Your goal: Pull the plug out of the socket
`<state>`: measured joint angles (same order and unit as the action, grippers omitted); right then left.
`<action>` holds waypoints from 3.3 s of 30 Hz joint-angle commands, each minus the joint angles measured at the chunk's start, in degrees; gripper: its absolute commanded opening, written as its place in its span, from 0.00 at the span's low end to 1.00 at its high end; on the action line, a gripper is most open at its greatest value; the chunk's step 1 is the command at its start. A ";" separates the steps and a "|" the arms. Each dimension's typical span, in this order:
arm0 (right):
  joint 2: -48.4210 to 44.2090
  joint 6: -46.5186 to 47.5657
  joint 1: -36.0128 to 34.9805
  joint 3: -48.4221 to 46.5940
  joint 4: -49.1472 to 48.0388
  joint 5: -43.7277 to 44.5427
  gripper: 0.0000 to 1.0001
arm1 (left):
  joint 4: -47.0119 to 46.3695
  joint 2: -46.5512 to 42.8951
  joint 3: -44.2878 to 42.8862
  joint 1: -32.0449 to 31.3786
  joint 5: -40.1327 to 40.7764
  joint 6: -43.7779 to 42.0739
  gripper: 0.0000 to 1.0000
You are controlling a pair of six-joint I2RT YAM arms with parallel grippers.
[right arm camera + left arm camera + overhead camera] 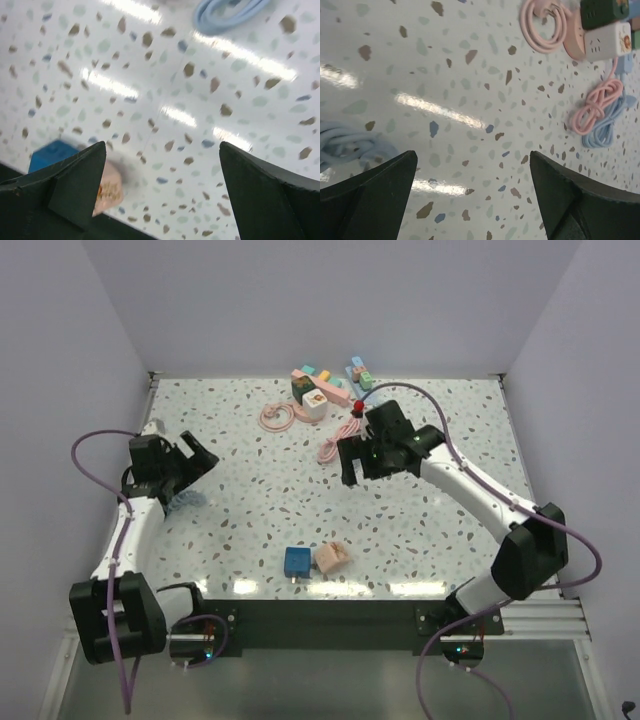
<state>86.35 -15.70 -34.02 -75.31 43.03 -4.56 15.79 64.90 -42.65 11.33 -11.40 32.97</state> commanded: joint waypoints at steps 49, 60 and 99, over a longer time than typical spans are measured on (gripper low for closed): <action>20.10 7.01 -7.97 -3.56 -32.82 0.78 0.00 | -18.25 16.39 -1.90 -18.36 -12.33 -0.98 0.98; 14.64 2.08 -11.86 13.26 -37.40 4.38 0.00 | -19.04 22.46 -4.45 -28.03 -9.79 -1.42 0.96; 17.54 -5.12 -11.24 5.52 -35.82 11.15 0.00 | -17.04 20.42 -1.02 -37.61 0.59 3.50 0.59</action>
<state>103.57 -18.24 -45.60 -67.59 10.02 5.17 -3.27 83.37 -43.07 -25.96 -7.55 35.99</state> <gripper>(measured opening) 0.625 0.592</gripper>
